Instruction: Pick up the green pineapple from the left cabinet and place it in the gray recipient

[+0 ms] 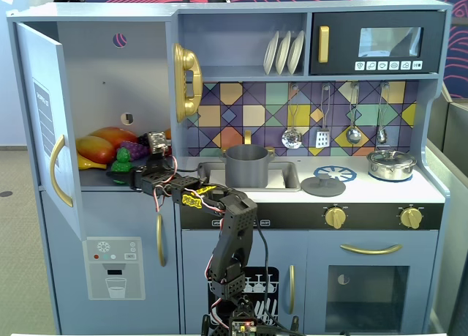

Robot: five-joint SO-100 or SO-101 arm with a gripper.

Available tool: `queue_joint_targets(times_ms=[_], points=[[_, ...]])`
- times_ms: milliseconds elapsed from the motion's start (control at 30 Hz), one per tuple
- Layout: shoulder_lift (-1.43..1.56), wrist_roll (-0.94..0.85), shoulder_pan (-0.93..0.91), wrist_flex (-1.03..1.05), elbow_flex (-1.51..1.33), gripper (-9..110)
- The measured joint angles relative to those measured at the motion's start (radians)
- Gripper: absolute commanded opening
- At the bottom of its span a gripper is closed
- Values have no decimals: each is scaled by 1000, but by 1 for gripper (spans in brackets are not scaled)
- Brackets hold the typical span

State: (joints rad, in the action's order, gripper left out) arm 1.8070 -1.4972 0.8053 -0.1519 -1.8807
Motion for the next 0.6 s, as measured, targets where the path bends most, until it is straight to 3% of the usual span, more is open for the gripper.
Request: queue_joint_targets(times_ms=[67, 333, 600], points=[[-35, -15, 14, 0, 34, 0], [-25, -193, 75, -31, 94, 0], [396, -342, 173, -32, -120, 0]])
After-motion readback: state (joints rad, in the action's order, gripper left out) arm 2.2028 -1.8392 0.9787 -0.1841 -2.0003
